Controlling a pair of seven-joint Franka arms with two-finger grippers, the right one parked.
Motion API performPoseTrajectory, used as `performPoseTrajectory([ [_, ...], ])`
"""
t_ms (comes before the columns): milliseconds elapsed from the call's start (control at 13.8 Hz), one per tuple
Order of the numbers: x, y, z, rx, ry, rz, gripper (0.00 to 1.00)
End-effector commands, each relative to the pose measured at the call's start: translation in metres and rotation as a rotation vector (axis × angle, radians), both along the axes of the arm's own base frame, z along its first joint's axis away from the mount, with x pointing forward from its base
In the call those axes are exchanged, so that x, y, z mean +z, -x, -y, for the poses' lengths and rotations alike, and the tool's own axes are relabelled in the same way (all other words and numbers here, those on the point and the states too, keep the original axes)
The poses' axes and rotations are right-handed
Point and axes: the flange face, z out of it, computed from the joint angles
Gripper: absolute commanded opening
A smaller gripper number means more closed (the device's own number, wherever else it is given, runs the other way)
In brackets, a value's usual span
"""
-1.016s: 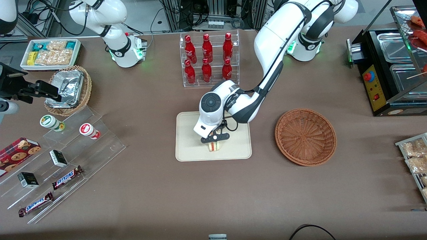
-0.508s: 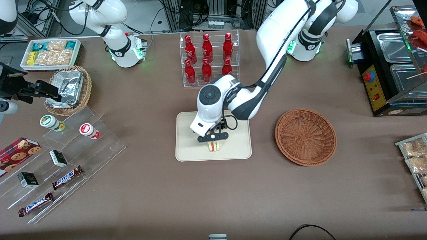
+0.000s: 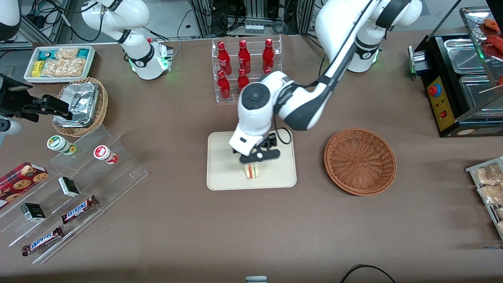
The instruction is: Place sandwich from basket to tray
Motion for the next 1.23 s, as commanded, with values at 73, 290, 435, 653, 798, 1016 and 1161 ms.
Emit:
performPoseTrajectory([
  [73,0.052,-0.023,-0.046,0.013,0.053,-0.002,1.0],
  [290,0.061,-0.034,-0.102,0.027,-0.037,-0.032,1.0],
  [435,0.061,-0.036,-0.127,-0.029,-0.067,-0.041,1.0],
  [653,0.063,-0.039,-0.167,-0.053,-0.094,-0.047,1.0],
  [798,0.069,-0.042,-0.2,-0.076,-0.098,-0.048,1.0],
  [1016,0.075,-0.049,-0.229,-0.12,-0.108,-0.056,1.0],
  [1161,0.086,-0.05,-0.261,-0.198,-0.123,-0.094,1.0],
])
